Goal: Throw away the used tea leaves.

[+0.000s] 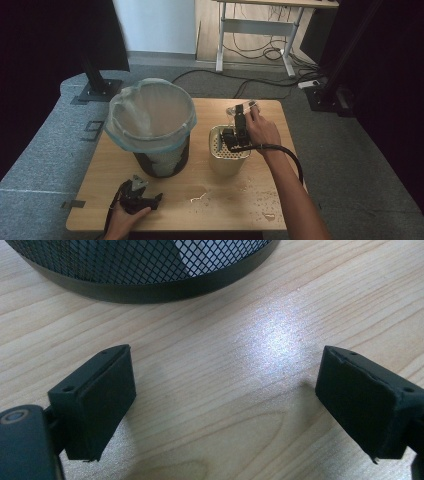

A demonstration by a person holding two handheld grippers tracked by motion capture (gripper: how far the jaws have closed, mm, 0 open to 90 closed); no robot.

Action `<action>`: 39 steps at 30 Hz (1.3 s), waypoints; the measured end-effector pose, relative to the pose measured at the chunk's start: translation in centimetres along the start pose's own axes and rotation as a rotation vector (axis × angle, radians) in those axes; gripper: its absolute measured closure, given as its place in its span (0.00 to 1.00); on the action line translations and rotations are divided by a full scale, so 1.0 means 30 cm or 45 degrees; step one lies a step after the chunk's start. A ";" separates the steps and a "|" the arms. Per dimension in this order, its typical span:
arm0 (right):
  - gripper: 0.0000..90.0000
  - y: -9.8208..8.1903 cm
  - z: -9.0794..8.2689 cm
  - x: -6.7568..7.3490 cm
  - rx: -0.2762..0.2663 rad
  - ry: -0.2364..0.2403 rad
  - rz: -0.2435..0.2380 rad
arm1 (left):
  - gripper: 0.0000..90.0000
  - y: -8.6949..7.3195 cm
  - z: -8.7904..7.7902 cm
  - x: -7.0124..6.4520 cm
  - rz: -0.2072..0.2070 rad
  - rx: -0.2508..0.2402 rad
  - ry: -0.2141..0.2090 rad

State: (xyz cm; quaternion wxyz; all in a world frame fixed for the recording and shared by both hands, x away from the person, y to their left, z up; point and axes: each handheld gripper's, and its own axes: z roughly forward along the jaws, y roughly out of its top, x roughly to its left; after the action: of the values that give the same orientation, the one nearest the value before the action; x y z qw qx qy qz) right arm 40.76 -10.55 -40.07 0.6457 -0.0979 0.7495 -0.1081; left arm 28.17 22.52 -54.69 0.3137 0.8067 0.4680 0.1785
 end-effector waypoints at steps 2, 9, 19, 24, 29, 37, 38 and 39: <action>0.43 0.001 -0.001 0.000 0.000 -0.014 -0.027 | 0.10 0.000 0.000 0.000 0.000 0.000 0.000; 0.43 0.022 -0.008 0.008 -0.001 -0.105 -0.304 | 0.10 0.000 0.000 0.000 0.001 0.000 -0.001; 0.44 0.050 -0.016 0.056 -0.018 -0.162 -0.616 | 0.10 0.001 0.001 0.000 0.001 -0.002 -0.002; 0.45 0.057 -0.015 0.061 -0.010 -0.216 -0.754 | 0.10 0.001 0.002 -0.001 0.000 -0.004 -0.002; 0.45 0.058 -0.017 0.078 -0.005 -0.212 -0.889 | 0.10 0.001 0.001 -0.001 0.001 -0.003 -0.003; 0.45 0.058 -0.026 0.083 -0.004 -0.269 -0.976 | 0.10 0.001 0.002 -0.001 0.000 -0.005 -0.004; 0.46 0.061 -0.029 0.086 -0.001 -0.256 -1.022 | 0.10 0.001 0.002 -0.001 0.000 -0.005 -0.004; 0.46 0.061 -0.029 0.086 -0.001 -0.256 -1.022 | 0.10 0.001 0.002 -0.001 0.000 -0.005 -0.004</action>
State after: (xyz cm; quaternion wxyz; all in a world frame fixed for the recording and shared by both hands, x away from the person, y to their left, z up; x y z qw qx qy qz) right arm 39.52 -9.52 -42.91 0.6222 -0.3928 0.5851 -0.3410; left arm 28.22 22.46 -54.71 0.3160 0.8064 0.4672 0.1779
